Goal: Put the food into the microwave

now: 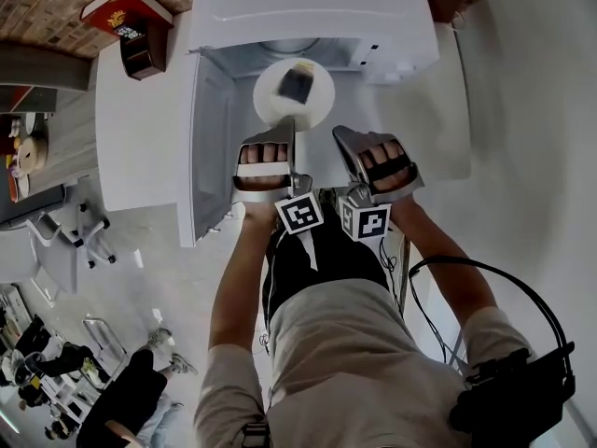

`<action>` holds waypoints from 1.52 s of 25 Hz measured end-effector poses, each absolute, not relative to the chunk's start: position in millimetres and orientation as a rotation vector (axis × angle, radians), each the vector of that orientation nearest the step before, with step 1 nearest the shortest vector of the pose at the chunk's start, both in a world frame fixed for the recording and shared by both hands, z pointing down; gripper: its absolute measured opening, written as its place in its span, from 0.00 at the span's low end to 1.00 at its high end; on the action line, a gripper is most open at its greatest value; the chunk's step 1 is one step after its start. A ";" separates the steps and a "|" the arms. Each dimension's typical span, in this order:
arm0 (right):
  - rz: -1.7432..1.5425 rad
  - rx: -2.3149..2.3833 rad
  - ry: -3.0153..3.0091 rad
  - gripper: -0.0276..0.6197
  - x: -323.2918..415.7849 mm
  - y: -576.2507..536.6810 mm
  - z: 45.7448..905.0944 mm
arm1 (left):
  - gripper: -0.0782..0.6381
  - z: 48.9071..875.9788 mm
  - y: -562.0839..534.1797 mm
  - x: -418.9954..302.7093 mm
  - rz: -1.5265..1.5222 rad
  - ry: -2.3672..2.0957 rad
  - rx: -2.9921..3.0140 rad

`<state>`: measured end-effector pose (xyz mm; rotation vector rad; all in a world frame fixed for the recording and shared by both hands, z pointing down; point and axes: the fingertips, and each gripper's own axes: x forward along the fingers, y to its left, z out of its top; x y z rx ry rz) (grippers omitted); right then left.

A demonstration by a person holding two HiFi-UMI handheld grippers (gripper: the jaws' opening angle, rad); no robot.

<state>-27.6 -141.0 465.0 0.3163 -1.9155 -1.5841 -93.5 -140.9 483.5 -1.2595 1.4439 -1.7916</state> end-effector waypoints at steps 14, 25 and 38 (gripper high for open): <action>-1.531 0.303 -1.942 0.06 -48.6 -167.7 487.2 | 0.14 506.9 -174.8 -113.4 -1.809 1.437 -1.268; -1.508 0.297 -1.949 0.06 -56.8 -194.7 512.3 | 0.14 531.7 -215.6 -127.1 -1.809 1.451 -1.311; -1.484 0.270 -1.960 0.06 -73.4 -210.0 528.2 | 0.14 541.7 -242.1 -155.6 -1.843 1.461 -1.310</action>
